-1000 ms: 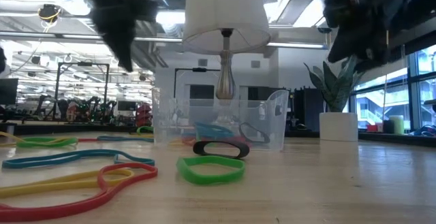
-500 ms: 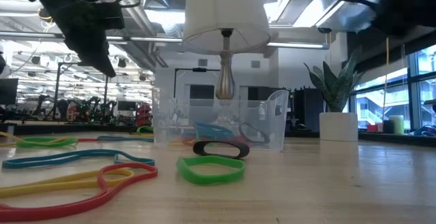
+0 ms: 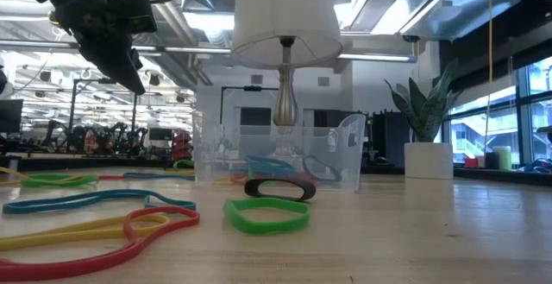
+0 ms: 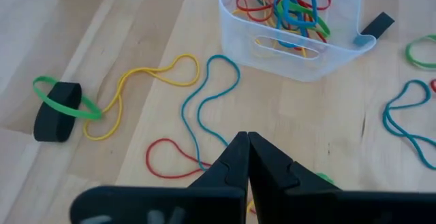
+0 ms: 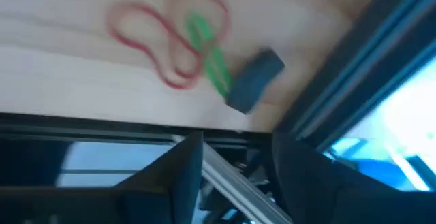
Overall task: Pick and place rubber bands into bin
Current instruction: Put the black rubber band into the container
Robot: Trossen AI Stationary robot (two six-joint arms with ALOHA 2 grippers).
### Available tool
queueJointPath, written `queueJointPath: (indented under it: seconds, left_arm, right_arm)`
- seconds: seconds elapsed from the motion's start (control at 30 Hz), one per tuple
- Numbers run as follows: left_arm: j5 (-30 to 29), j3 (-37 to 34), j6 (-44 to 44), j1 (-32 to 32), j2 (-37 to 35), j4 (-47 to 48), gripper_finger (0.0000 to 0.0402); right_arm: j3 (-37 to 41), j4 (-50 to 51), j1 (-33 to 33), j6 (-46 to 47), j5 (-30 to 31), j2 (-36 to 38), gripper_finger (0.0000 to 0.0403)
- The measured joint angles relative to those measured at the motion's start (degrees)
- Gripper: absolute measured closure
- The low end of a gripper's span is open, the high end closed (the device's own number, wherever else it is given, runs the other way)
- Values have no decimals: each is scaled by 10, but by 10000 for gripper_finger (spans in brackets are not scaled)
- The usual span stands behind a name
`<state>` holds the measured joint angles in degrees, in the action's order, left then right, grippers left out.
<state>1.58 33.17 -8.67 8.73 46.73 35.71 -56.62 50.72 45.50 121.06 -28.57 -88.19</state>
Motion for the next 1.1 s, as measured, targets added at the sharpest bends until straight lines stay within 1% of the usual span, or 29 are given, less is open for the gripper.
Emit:
queueJointPath:
  seconds: [0.07,0.23,0.33,0.53,0.63,0.7,0.77,1.0,1.03,1.1]
  left_arm:
    - [0,0,0,0,0,0,400]
    - [0,0,0,0,0,0,400]
    - [0,0,1,0,0,0,399]
    - [0,0,5,0,0,-2,400]
    - [0,0,5,0,0,-2,399]
    - [1,0,5,0,0,-2,399]
    - [0,0,5,0,0,-2,400]
    - [1,0,5,0,0,-2,400]
    - [1,0,5,0,0,-2,400]
    - [1,0,5,0,0,-2,399]
  right_arm:
    - [0,-12,18,11,-18,-19,212]
    - [0,-46,42,46,-22,-60,202]
    - [0,-61,49,47,-21,-85,201]
    - [0,-55,67,47,-21,-130,201]
    - [0,-55,77,47,-21,-144,210]
    - [0,-55,80,47,-21,-151,227]
    - [0,-56,82,47,-21,-156,254]
    - [1,-72,83,49,-21,-157,386]
    - [1,-79,83,51,-21,-157,392]
    - [-1,-83,83,60,-21,-154,391]
